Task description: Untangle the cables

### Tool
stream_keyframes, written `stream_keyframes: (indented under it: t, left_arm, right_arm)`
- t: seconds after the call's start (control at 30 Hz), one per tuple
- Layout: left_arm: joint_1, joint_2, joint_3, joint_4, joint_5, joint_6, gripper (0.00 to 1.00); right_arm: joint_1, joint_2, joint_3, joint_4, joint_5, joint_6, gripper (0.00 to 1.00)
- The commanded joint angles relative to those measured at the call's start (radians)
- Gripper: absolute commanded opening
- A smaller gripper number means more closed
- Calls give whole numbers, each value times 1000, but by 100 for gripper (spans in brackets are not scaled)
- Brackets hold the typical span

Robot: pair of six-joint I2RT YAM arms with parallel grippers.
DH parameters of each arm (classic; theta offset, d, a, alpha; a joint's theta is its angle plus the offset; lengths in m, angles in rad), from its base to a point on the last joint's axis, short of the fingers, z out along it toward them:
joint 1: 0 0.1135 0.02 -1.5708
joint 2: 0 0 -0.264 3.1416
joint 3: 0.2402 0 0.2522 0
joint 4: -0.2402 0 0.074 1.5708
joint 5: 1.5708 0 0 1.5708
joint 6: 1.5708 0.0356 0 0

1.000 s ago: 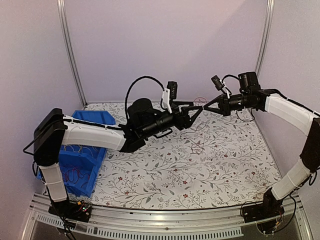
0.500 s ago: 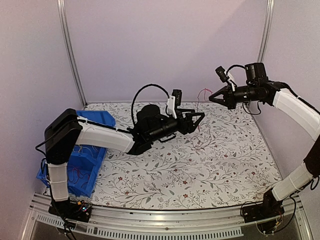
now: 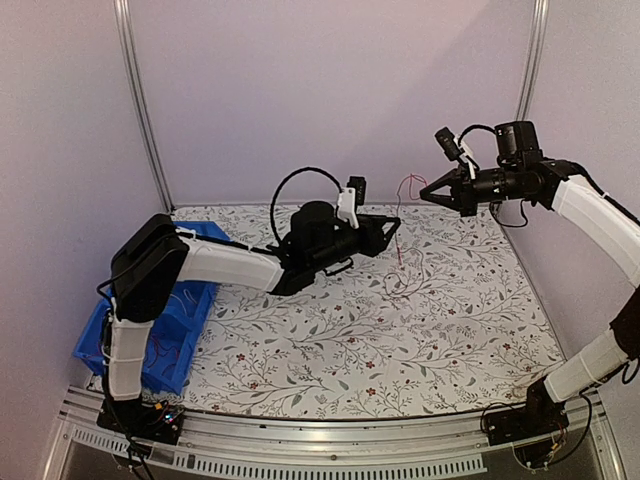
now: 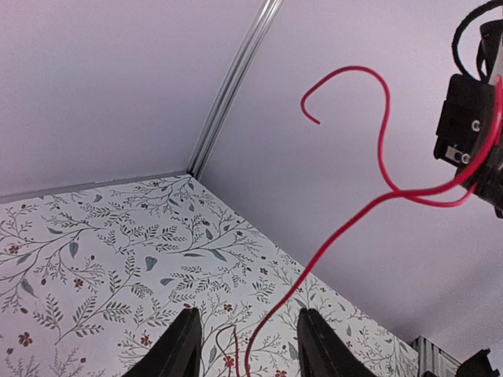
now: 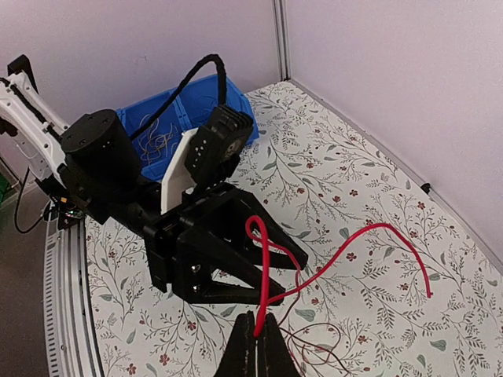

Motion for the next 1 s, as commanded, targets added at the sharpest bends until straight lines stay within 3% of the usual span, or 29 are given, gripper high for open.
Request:
stream_keyframes:
  t: [0.0, 0.23, 0.37, 0.47, 0.6, 0.67, 0.87, 0.97]
  left_arm:
    - [27, 50, 53, 4, 79, 33, 38]
    - [46, 107, 149, -12, 189, 77, 25]
    - [47, 112, 165, -8, 214, 82, 0]
    - [55, 50, 122, -13, 191, 97, 0]
    - [84, -110, 36, -102, 141, 128, 0]
    - [101, -201, 10, -175, 131, 139, 0]
    - [122, -433, 80, -575, 61, 203, 0]
    - [124, -517, 143, -867, 2, 234, 0]
  right_arm:
    - [3, -31, 30, -17, -38, -11, 0]
    - [4, -33, 31, -18, -50, -9, 0]
    - [4, -33, 29, -17, -49, -12, 0]
    - [3, -34, 20, -6, -21, -7, 1]
    - [-22, -49, -30, 32, 27, -3, 39]
    - [-47, -68, -86, 76, 31, -14, 50]
    - [-101, -88, -254, 199, -29, -7, 58]
    - [-101, -79, -323, 244, -14, -39, 59]
